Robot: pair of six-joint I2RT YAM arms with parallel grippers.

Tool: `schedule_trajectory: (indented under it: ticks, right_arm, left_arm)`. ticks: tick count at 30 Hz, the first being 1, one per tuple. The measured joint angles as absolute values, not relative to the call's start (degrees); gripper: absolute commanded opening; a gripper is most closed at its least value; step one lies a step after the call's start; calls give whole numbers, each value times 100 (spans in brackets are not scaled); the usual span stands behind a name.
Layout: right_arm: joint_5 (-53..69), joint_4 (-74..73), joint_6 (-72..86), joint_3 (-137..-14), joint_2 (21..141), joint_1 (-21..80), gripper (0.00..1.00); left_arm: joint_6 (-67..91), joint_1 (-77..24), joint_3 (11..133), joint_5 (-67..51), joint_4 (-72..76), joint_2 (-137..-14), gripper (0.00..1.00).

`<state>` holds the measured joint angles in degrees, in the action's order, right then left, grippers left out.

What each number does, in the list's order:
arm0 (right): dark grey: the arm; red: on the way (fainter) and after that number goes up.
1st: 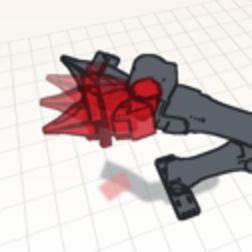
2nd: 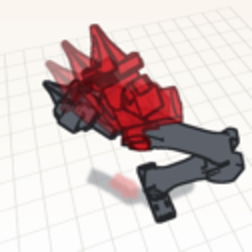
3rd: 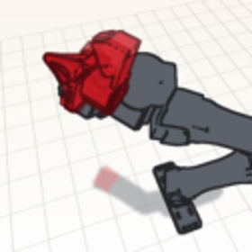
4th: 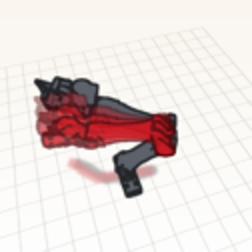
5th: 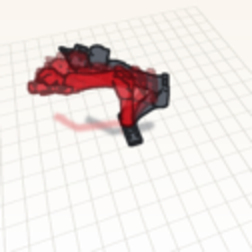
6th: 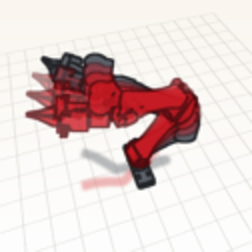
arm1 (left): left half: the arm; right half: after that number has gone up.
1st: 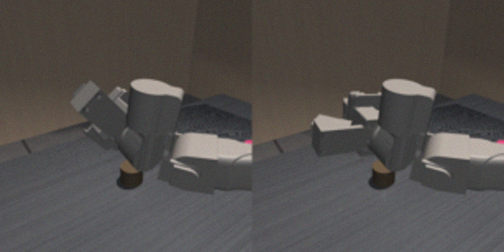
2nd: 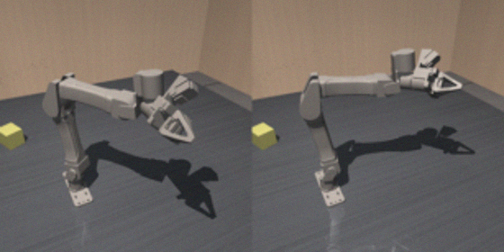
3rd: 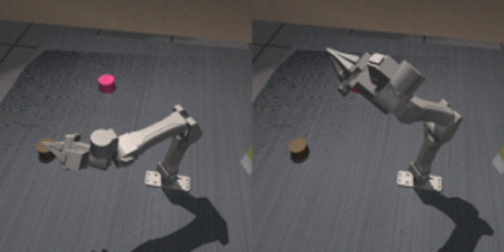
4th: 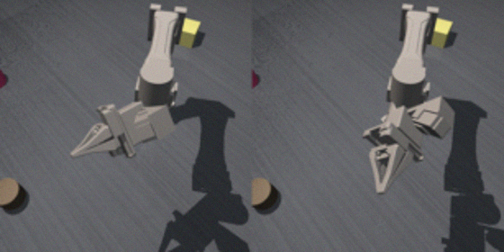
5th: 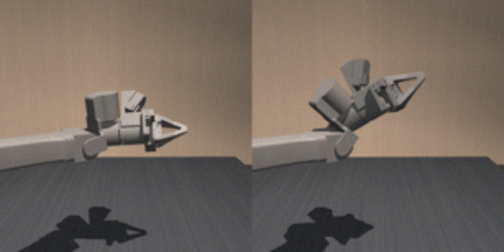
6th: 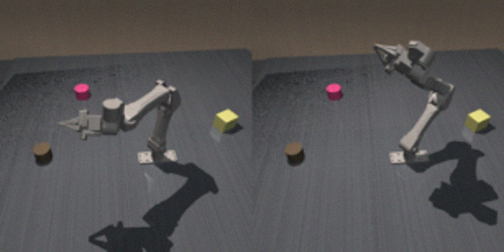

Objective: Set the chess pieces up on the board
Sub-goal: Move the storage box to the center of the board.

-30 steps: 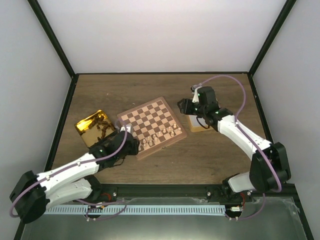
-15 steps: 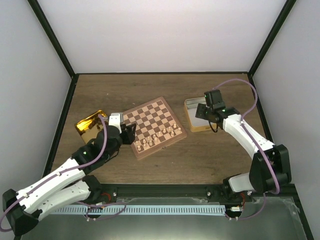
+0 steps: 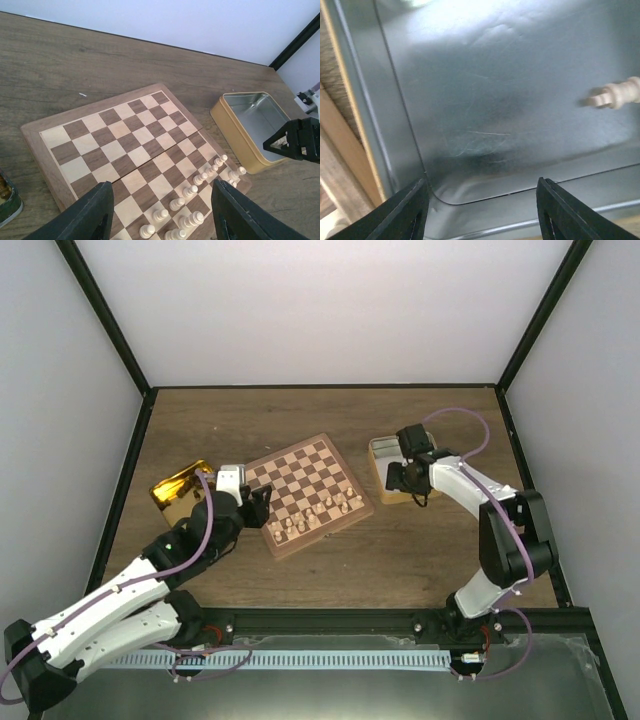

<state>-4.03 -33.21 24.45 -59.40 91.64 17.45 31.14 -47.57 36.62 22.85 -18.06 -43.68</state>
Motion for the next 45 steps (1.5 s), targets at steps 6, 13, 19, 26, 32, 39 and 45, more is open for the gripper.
schedule_trajectory:
  ticks: [6, 13, 19, 26, 32, 39, 45]
  right_arm:
    - [-62, -3347, 2165, -6121, 9371, 1896, 56]
    - [141, -3546, 2018, -6263, 9703, 2095, 46]
    - [191, -3857, 2021, -6003, 9421, 2143, 47]
    - [-62, -4497, 2467, -5391, 8768, 2163, 56]
    - [-587, -4814, 3179, -5266, 8702, 2110, 60]
    - [-1280, -4831, 3942, -5264, 8519, 1868, 57]
    - [-1831, -4611, 4560, -5273, 8602, 1693, 48]
  left_arm:
    - [3079, -4757, 3656, 2276, -1671, -4407, 56]
    - [2969, -4757, 3651, 2270, -1581, -4635, 56]
    - [2947, -4757, 3621, 2272, -1551, -4633, 56]
    - [2930, -4757, 3614, 2270, -1546, -4663, 57]
    - [2910, -4755, 3614, 2274, -1546, -4665, 57]
    - [2912, -4755, 3614, 2320, -1549, -4668, 58]
    - [2908, -4748, 3614, 2331, -1546, -4807, 59]
